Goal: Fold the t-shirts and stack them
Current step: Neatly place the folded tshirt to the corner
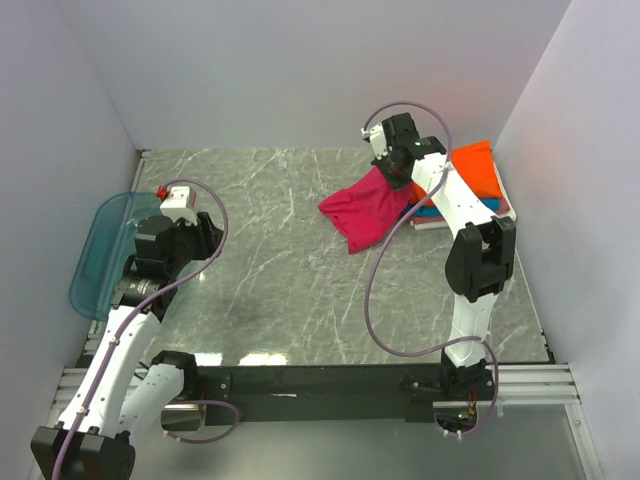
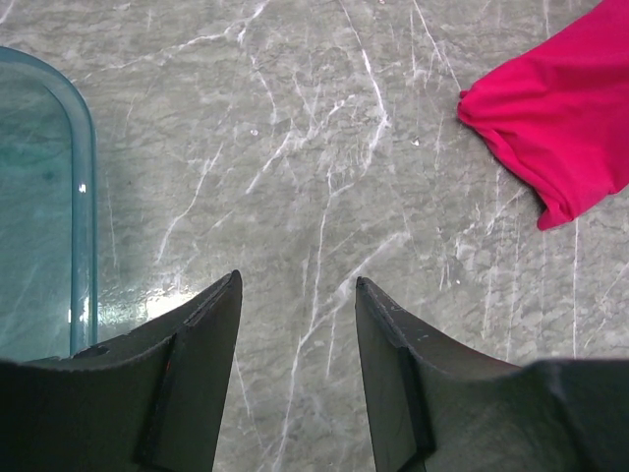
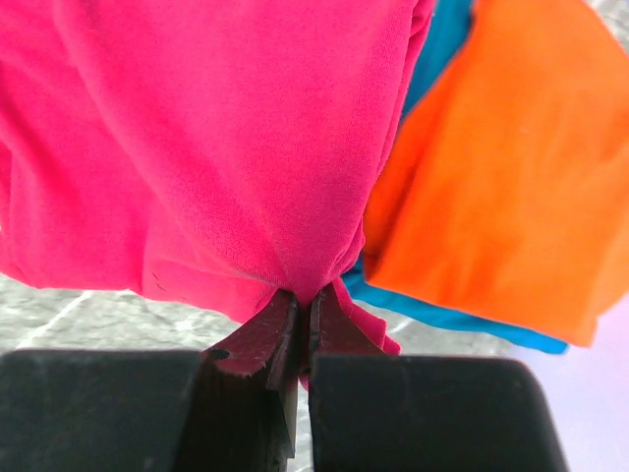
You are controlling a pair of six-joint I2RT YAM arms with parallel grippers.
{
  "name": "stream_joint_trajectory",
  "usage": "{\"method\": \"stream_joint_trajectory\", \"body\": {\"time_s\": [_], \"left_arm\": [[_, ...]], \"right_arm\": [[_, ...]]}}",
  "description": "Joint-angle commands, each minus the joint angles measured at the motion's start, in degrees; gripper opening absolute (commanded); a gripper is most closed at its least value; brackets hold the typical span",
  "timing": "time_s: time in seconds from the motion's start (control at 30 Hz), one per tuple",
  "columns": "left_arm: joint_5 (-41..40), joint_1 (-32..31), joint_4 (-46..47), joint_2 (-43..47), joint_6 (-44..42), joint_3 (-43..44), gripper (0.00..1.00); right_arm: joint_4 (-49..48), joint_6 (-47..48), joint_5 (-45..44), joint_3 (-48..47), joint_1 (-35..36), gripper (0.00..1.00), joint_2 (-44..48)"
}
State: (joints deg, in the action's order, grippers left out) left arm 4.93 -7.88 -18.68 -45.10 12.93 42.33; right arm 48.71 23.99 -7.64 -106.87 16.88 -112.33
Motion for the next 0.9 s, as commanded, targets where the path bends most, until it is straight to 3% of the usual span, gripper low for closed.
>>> {"method": "stream_joint_trajectory", "body": {"time_s": [0.0,0.43,0.87], "left_arm": [[1.22,0.41,1.71,0.54,-1.06,-0.40,0.55],[1.75,0.32,1.54,0.10,-1.24,-0.31,0.55],[1.84,0.32,1.54,0.45,-1.41,-0.23,0.55]], "right_arm": [[-0.98,1.41,-3.78,-3.17,-1.94,0.00,4.84],[0.77,5.54,-7.83,-14.58,-4.23,0.00,2.74],[0.33,6.42,-9.24,-17.93,-6.51,0.00,3.17]]}}
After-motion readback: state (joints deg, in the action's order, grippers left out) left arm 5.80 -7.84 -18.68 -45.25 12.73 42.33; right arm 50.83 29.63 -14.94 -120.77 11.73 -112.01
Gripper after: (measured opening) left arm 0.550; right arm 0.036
